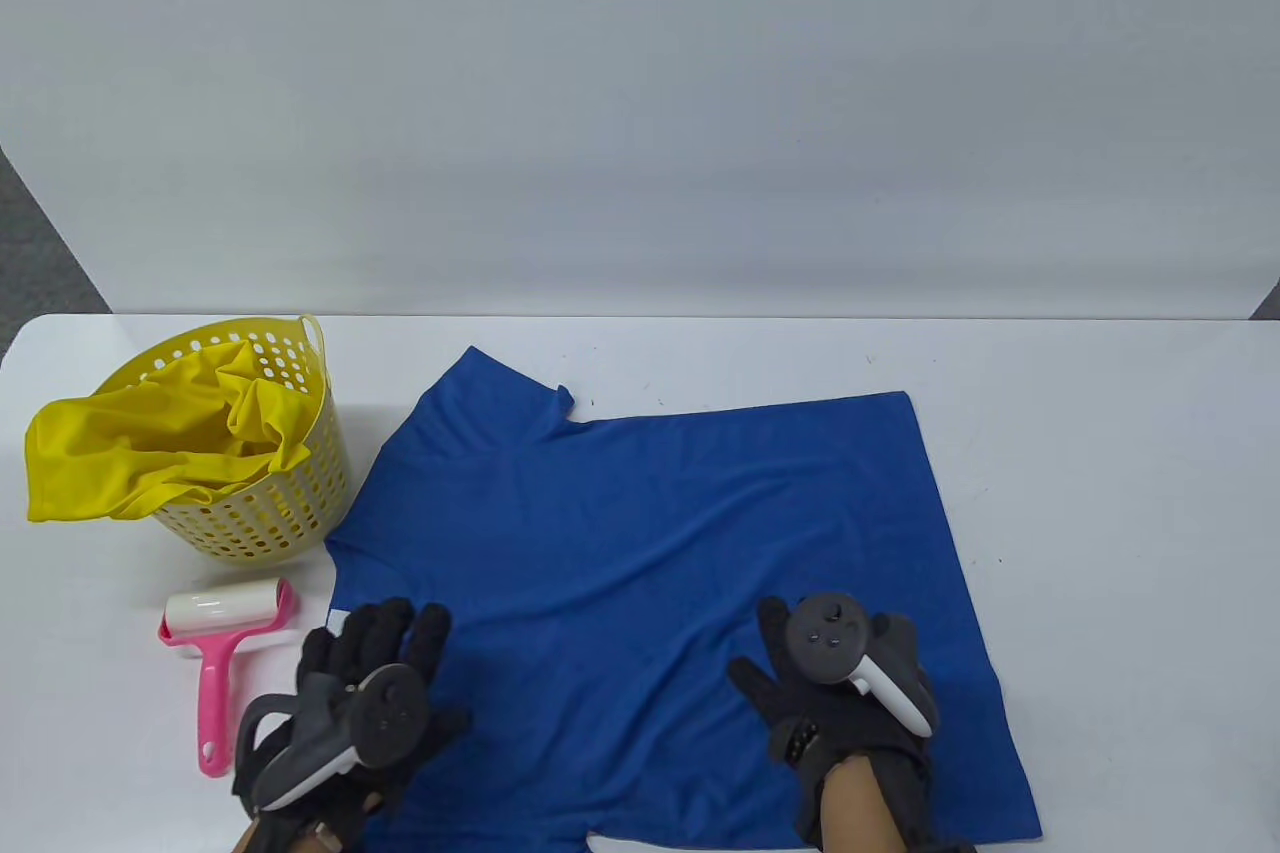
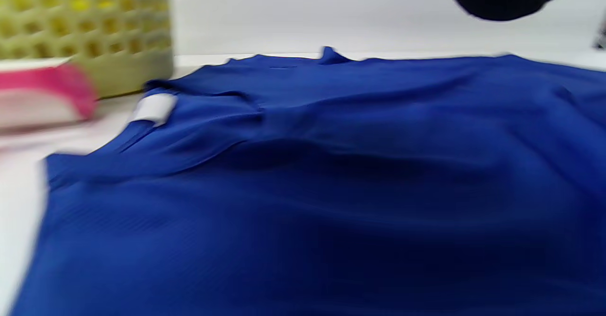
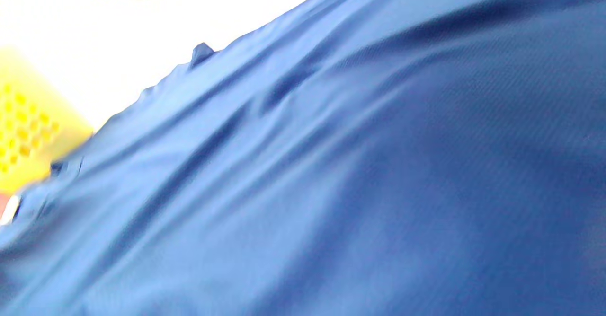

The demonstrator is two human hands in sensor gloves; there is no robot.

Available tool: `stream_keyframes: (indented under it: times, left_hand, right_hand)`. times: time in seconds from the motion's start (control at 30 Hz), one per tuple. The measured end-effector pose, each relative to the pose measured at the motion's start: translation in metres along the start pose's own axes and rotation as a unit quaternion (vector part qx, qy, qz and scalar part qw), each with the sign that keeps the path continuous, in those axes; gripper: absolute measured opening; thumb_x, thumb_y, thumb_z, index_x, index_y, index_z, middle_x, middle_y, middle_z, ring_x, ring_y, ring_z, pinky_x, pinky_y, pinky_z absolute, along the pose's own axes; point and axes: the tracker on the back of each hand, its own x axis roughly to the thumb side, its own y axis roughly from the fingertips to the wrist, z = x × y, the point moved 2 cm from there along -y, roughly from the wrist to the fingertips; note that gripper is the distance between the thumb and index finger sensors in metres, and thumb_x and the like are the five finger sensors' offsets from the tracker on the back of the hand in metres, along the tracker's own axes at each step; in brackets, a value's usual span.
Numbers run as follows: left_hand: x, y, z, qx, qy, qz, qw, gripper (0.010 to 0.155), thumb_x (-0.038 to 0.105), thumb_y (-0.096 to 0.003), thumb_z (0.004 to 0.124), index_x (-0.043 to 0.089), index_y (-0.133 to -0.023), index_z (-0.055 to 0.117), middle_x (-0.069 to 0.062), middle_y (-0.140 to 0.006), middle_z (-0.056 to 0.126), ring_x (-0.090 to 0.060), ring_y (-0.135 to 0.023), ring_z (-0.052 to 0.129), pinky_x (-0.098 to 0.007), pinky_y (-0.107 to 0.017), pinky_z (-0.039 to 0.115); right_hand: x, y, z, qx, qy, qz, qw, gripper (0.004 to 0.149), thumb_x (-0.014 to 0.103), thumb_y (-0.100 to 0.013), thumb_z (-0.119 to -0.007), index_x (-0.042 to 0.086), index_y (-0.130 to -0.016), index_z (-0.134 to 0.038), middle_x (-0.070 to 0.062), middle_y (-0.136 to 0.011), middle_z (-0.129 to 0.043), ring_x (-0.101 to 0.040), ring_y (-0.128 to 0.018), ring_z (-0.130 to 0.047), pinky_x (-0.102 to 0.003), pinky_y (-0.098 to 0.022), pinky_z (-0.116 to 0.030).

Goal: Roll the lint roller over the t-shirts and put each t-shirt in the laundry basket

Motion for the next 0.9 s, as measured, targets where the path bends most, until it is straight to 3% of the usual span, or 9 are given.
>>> stream_keyframes:
  times: [0.13,0.4,0.5,0.57,0.63,0.67,0.77,0.83,0.9]
  left_hand:
    - [0.042,-0.042,0.002,-0.080,0.018,0.037,0.996,0.102,0.074,-0.0395,0.068,0.036,-0.109,0.003,-0.015,-0.121,0.003,-0.050,-0.117,0.017,-0.078,-0.077,0.028]
    - [0.084,-0.126,0.038,-0.177,0.035,-0.028,0.983,0.114,0.080,-0.0331,0.066,0.033,-0.103,-0.011,-0.019,-0.112,-0.013,-0.057,-0.111,0.004,-0.081,-0.074,0.024]
    - [0.083,-0.144,0.047,-0.200,0.006,-0.055,0.978,0.119,0.082,-0.0266,0.067,0.033,-0.101,-0.013,-0.021,-0.112,-0.012,-0.060,-0.108,0.003,-0.083,-0.072,0.026]
    - [0.075,-0.151,0.050,-0.215,0.059,-0.075,0.972,0.122,0.081,-0.0243,0.070,0.031,-0.102,-0.010,-0.020,-0.117,0.000,-0.057,-0.110,0.009,-0.082,-0.072,0.033]
    - [0.074,-0.152,0.036,-0.149,0.027,-0.100,0.983,0.122,0.077,-0.0261,0.072,0.024,-0.106,-0.004,-0.019,-0.121,0.016,-0.050,-0.112,0.028,-0.073,-0.075,0.046]
    - [0.074,-0.150,0.028,-0.094,-0.008,-0.110,0.989,0.119,0.075,-0.0286,0.073,0.019,-0.109,0.006,-0.017,-0.119,0.039,-0.045,-0.108,0.052,-0.064,-0.073,0.061]
    - [0.073,-0.145,0.019,-0.066,-0.056,-0.141,0.986,0.090,0.068,-0.0351,0.075,0.022,-0.109,0.051,0.000,-0.092,0.082,-0.024,-0.074,0.087,-0.046,-0.054,0.084]
    - [0.069,-0.142,0.018,-0.055,-0.050,-0.122,0.990,0.068,0.062,-0.0427,0.077,0.026,-0.100,0.067,0.010,-0.070,0.094,-0.016,-0.057,0.094,-0.041,-0.043,0.088]
    - [0.066,-0.138,0.022,-0.049,-0.025,-0.096,0.994,0.051,0.056,-0.0502,0.076,0.029,-0.094,0.072,0.011,-0.062,0.095,-0.014,-0.051,0.094,-0.040,-0.040,0.088]
  right_hand:
    - [-0.014,0.000,0.005,0.001,-0.028,-0.012,1.000,0.074,0.056,-0.049,-0.057,0.016,-0.105,-0.031,-0.030,-0.110,-0.026,-0.061,-0.095,-0.028,-0.080,-0.056,-0.025]
    - [-0.008,-0.001,0.004,0.014,-0.034,0.023,0.999,0.074,0.056,-0.049,-0.057,0.016,-0.105,-0.032,-0.030,-0.110,-0.025,-0.061,-0.096,-0.027,-0.080,-0.056,-0.025]
    - [-0.006,0.001,0.008,0.010,-0.036,0.036,0.999,0.074,0.056,-0.049,-0.057,0.016,-0.105,-0.032,-0.030,-0.110,-0.025,-0.061,-0.096,-0.027,-0.081,-0.056,-0.025]
    - [-0.007,0.001,0.009,0.006,-0.045,0.039,0.998,0.074,0.056,-0.049,-0.057,0.016,-0.105,-0.032,-0.030,-0.110,-0.024,-0.061,-0.096,-0.027,-0.081,-0.056,-0.024]
    - [-0.009,-0.003,0.008,0.008,-0.047,0.037,0.998,0.074,0.056,-0.049,-0.057,0.016,-0.105,-0.032,-0.030,-0.110,-0.026,-0.061,-0.096,-0.027,-0.081,-0.056,-0.024]
    - [-0.011,-0.004,0.006,0.014,-0.048,0.032,0.998,0.074,0.056,-0.049,-0.057,0.016,-0.106,-0.032,-0.030,-0.110,-0.026,-0.061,-0.096,-0.027,-0.081,-0.056,-0.024]
    - [-0.016,-0.010,0.001,0.033,-0.047,0.018,0.998,0.074,0.056,-0.049,-0.056,0.016,-0.106,-0.031,-0.031,-0.110,-0.025,-0.061,-0.096,-0.027,-0.081,-0.056,-0.024]
    - [-0.018,-0.012,-0.003,0.035,-0.049,0.012,0.998,0.074,0.056,-0.050,-0.056,0.015,-0.106,-0.031,-0.031,-0.110,-0.026,-0.061,-0.096,-0.027,-0.080,-0.056,-0.024]
    - [-0.016,-0.013,-0.005,0.039,-0.044,0.013,0.998,0.074,0.056,-0.050,-0.056,0.015,-0.106,-0.032,-0.031,-0.110,-0.026,-0.061,-0.096,-0.027,-0.080,-0.056,-0.024]
